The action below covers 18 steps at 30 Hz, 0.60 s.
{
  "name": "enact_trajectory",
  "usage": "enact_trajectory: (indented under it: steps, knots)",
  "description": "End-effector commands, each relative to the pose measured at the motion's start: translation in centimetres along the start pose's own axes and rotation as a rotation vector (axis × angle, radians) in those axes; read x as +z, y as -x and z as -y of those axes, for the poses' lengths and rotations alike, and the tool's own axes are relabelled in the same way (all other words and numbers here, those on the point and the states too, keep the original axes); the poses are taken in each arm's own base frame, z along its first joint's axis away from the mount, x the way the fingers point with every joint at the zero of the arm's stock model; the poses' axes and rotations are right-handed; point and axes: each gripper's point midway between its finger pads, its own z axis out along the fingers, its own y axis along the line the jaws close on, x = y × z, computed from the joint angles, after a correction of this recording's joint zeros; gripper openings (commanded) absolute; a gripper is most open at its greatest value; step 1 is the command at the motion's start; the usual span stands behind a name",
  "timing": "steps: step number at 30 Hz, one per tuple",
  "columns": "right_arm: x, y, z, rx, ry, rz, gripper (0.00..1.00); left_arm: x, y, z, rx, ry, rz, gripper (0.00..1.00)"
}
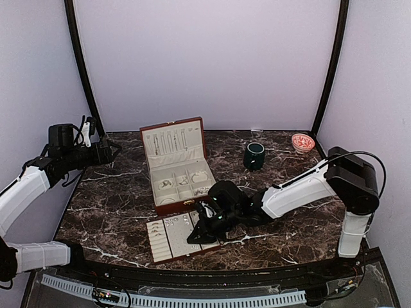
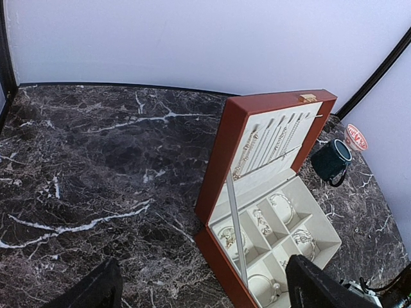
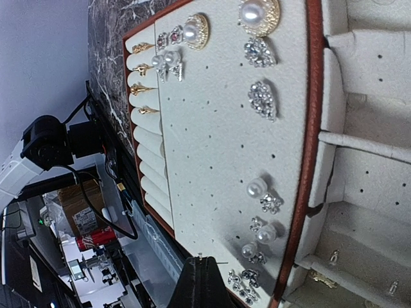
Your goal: Organize the mixed jewelry
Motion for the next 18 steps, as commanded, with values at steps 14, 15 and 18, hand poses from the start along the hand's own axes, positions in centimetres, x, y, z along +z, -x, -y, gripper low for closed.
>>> enact_trajectory:
  steps: [14,15,18]
  knots:
    - [0.62,-0.36,0.38,0.012,0.013,-0.007,0.00,-0.20,0.07,0.55,0.008,-0.023,0.015,0.91]
    - [0.65,-0.41,0.44,0.013,0.011,-0.008,0.00,-0.21,0.09,0.54,0.009,-0.023,0.015,0.91]
    - [0.67,-0.41,0.58,0.019,0.009,-0.010,0.00,-0.21,0.09,0.55,0.009,-0.024,0.015,0.91]
